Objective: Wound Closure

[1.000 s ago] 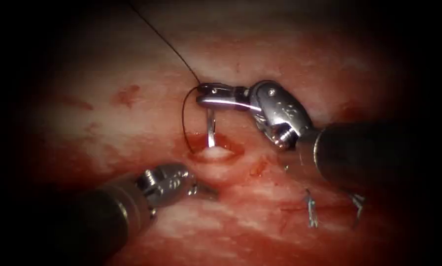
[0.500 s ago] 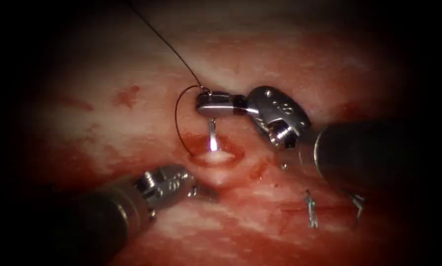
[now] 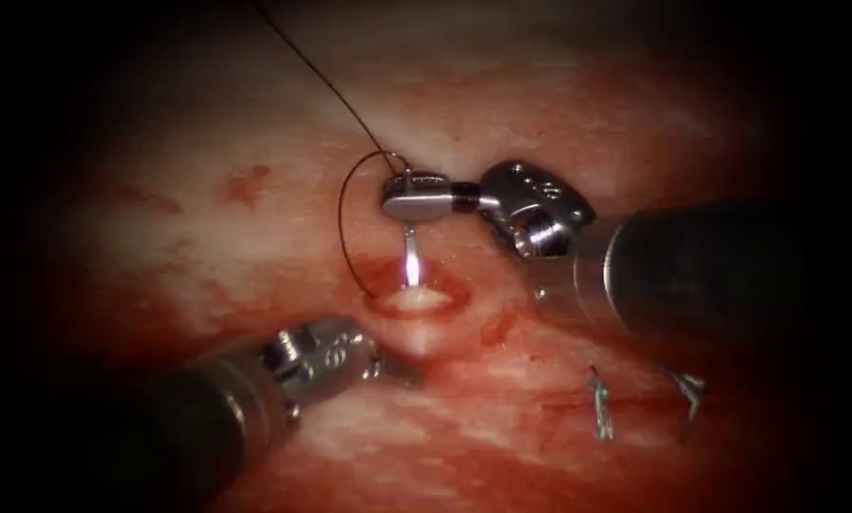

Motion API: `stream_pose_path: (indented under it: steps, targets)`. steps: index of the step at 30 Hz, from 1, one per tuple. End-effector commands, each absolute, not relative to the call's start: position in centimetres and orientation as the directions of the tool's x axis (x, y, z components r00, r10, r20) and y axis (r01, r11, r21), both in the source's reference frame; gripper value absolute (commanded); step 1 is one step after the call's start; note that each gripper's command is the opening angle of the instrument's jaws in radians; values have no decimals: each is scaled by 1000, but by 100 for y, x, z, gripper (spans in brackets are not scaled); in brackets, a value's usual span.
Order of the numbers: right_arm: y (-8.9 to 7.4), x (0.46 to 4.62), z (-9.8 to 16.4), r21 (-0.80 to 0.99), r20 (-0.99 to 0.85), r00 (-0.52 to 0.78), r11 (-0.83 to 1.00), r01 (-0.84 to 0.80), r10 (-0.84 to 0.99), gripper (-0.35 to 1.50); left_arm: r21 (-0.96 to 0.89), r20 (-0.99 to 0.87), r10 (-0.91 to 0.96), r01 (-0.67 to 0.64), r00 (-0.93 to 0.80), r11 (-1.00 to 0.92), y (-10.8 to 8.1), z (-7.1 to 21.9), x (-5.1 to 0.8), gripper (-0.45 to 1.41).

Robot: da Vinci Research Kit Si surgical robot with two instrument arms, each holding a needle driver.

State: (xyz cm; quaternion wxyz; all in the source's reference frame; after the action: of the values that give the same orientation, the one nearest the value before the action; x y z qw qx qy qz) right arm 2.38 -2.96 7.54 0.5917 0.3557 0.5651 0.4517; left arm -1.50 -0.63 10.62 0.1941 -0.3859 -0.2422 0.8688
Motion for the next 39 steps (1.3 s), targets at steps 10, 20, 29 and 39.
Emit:
stream_pose_path:
  steps: [10,20,29,39]
  targets:
    - [-327,250,752,998,-4,-15,4,-58,1000,-35,-571,-577,524,-150,-626,-807,-64,1071,-156,-45]
    - [-347,256,746,963,267,22,-266,-37,964,-35,-571,-577,525,-150,-626,-807,-64,1071,-156,-45]
    - [-330,251,749,984,166,-71,-161,72,983,101,-569,-576,524,-152,-627,-808,-65,1070,-155,-45]
    - [-307,216,747,939,-330,-137,340,58,934,126,-525,-618,499,-155,-607,-837,-54,1037,-151,-42]
